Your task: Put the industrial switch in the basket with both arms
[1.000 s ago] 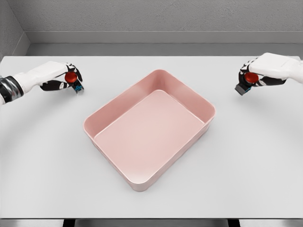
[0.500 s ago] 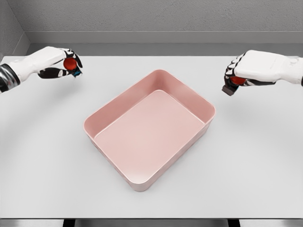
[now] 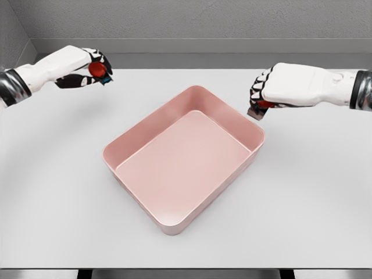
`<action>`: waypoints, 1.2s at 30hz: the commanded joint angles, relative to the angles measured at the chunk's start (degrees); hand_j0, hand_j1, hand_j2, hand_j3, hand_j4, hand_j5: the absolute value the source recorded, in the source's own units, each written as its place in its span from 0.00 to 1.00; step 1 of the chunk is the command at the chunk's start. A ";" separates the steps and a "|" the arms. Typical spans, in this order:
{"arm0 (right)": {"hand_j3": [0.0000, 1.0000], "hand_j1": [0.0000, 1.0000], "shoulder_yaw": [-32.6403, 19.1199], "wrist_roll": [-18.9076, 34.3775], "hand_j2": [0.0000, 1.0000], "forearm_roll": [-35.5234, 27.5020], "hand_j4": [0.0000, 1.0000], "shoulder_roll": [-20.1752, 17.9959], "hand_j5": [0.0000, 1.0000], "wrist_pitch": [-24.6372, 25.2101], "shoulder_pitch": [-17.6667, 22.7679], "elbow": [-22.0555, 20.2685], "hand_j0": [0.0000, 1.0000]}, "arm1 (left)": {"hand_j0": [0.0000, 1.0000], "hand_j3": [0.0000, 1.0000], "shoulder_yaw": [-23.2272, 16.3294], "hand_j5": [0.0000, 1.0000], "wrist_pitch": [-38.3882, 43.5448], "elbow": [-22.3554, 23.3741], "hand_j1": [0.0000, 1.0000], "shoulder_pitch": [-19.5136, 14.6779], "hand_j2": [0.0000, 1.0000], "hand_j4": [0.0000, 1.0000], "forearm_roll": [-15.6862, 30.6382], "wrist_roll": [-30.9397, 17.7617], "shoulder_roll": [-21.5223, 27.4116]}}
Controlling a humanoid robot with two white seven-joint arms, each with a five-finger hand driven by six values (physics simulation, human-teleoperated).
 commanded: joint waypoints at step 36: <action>1.00 1.00 -7.61 -0.82 1.00 -4.49 1.00 0.37 1.00 0.18 1.31 5.63 1.00 | 0.50 0.50 -0.48 0.50 0.11 -16.85 0.50 2.28 0.50 0.50 0.88 0.04 -1.40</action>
